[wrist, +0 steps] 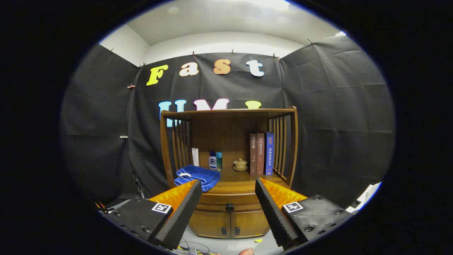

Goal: Pull open the drawer, take out the items inside it, and place them on the countertop above the cabinet.

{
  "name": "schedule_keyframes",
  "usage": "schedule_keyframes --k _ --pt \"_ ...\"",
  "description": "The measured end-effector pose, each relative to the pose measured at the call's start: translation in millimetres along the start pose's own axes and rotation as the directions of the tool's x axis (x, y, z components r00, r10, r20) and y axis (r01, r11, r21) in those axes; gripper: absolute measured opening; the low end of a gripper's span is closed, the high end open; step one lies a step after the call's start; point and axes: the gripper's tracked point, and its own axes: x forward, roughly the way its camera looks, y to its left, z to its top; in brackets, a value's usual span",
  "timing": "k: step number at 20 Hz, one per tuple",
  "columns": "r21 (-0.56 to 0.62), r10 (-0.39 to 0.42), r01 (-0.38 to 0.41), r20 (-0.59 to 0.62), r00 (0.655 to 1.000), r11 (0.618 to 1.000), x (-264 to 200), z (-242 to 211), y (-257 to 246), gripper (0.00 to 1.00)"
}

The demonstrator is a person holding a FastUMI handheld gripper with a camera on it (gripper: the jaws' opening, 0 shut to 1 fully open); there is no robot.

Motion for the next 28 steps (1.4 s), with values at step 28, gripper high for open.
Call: schedule_keyframes --k 28 --pt "-0.031 0.054 -0.053 0.030 0.998 0.998 71 -68 31 0.98"
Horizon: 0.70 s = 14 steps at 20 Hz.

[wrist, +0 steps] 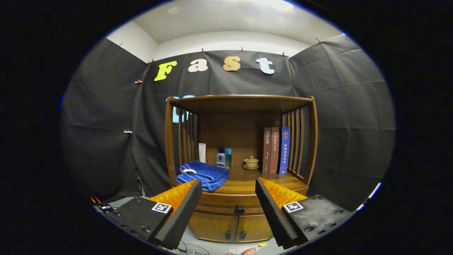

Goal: Pull open the drawer, take out the items inside it, and place them on the countertop above the cabinet.

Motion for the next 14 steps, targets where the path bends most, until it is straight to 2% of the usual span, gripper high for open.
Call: schedule_keyframes --k 3,9,14 --pt "0.012 -0.016 0.016 -0.035 0.999 1.000 33 -45 -7 0.98" --pt "0.067 0.003 0.003 -0.084 0.996 0.998 85 -118 -9 0.99" --pt "0.016 -0.023 0.025 -0.144 0.989 1.000 115 -174 -14 0.99"
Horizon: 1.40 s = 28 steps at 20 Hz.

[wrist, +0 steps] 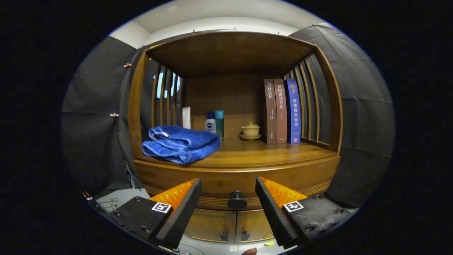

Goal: Pull open the drawer, take out the items inside it, and place them on the countertop above the cabinet.

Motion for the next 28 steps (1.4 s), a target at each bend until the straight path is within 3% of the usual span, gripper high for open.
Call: schedule_keyframes --k 7,10,11,13,14,19,28 --pt "0.005 -0.037 0.038 -0.061 0.997 0.999 30 -44 -10 0.98" --pt "0.021 -0.036 0.038 -0.096 0.995 0.999 42 -56 -11 0.73" --pt "0.019 -0.039 0.041 -0.111 0.993 0.999 43 -58 -12 0.70" --pt "0.026 -0.031 0.035 -0.138 0.990 0.999 48 -64 -12 0.54" --pt "0.031 -0.040 0.045 -0.142 0.989 0.999 49 -70 -15 0.57" --pt "-0.004 -0.036 0.036 -0.125 0.992 0.999 40 -63 -14 0.34" --pt "0.056 -0.037 0.045 -0.138 0.990 0.997 -38 -69 -13 0.33"
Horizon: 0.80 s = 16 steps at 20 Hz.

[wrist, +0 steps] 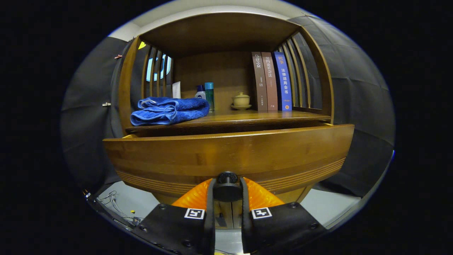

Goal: Pull open the drawer, take out the items inside it, and place them on the countertop above the cabinet.

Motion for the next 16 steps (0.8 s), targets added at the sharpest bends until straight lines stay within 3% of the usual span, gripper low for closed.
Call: schedule_keyframes --k 7,16 --pt "0.003 0.006 -0.006 -0.006 1.000 1.000 -55 -12 -2 0.33" --pt "-0.005 0.011 -0.011 -0.014 1.000 1.000 -79 -27 -8 0.33"
